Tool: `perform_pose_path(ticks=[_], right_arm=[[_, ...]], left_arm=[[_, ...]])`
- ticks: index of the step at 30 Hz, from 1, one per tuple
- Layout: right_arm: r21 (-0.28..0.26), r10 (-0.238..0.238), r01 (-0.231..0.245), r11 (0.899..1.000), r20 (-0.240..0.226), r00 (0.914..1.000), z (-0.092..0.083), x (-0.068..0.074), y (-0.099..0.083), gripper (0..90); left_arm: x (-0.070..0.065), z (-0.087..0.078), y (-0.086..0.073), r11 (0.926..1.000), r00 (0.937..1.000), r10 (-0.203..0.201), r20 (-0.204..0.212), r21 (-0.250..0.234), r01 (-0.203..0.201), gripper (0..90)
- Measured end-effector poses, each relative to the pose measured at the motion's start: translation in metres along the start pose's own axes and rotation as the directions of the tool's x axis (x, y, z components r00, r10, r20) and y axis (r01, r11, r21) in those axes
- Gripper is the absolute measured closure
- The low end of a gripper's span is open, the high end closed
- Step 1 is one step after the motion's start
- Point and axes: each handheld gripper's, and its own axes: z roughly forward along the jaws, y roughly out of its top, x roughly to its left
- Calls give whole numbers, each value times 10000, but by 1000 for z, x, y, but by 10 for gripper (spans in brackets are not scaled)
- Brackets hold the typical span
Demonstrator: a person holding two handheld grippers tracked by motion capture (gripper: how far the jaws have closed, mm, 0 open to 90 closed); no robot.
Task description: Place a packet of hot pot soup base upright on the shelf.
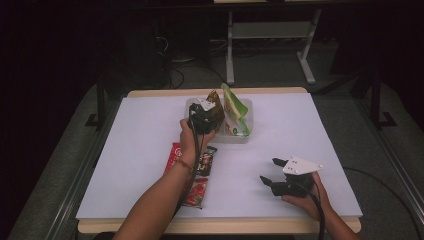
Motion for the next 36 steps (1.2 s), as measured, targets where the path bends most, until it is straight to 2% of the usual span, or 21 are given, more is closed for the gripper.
perform_pose_path(ticks=[12,15,19,23,28,34,36], right_arm=[[-32,51,-51,10000,-30,10000,0,-1,1,263],[-52,90,-90,9999,-22,10000,1,-1,1,262],[-45,127,-127,9999,-24,9999,1,-1,1,262],[-40,114,-114,9999,-32,9999,1,-1,1,262],[-42,121,-121,9999,-18,9999,0,-1,1,262],[-74,110,-110,9999,4,9999,0,-2,1,262],[-64,125,-125,9999,2,9999,0,-2,1,262]], left_arm=[[-4,3,-4,9992,9984,397,392,-72,-394,708],[-5,4,-4,9991,9970,419,644,-2,-420,696],[-5,7,-5,9997,9971,242,723,24,-244,644],[-4,6,-5,9999,9947,24,1024,-157,-8,589],[-5,-1,-6,9987,9944,95,1051,-499,-43,523],[-4,-9,-9,9983,9878,297,1528,-542,-216,446],[-2,-13,-10,9982,9836,303,1776,-564,-205,413]])
